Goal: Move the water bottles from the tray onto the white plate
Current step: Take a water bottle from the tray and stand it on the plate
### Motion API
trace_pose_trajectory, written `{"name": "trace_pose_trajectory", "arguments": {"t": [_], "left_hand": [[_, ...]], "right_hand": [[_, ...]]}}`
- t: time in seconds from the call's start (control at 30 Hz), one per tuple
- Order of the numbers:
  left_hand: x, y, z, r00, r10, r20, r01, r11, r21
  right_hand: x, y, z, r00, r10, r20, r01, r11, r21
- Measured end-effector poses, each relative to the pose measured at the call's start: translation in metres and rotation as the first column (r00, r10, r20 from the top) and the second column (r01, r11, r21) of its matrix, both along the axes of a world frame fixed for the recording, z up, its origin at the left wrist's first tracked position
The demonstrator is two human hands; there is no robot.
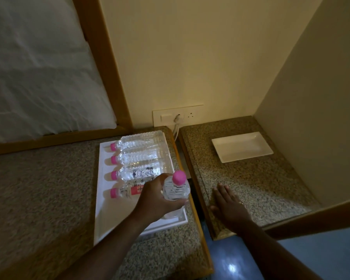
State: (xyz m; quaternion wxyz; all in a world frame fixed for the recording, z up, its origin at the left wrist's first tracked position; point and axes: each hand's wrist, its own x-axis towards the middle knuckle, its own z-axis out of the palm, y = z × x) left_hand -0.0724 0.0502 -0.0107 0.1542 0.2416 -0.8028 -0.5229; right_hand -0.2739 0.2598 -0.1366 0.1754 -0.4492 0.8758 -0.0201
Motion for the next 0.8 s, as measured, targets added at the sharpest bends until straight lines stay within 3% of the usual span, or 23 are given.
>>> {"name": "trace_pose_trajectory", "arguments": {"t": [0.17,0.37,0.57,0.8], "left_hand": [[-0.021,-0.007,0.016,0.999,0.033,0.032,-0.032,0.999,-0.034],[-0.080,0.000,0.059,0.990,0.134,-0.041,-0.136,0.990,-0.041],[-0.201,0.032,0.068,0.987,0.110,-0.116,-0.112,0.994,-0.006],[-0.344,0.068,0.041,0.996,0.057,-0.076,-0.061,0.997,-0.056]], "right_hand": [[-0.015,0.004,0.004,1.000,-0.021,0.020,0.021,0.999,-0.028],[-0.063,0.017,0.000,1.000,-0.024,0.016,0.025,0.999,-0.038],[-0.130,0.056,-0.007,1.000,-0.013,-0.004,0.013,0.996,-0.088],[-0.192,0.096,-0.017,0.996,-0.007,-0.087,-0.003,0.993,-0.122]]}}
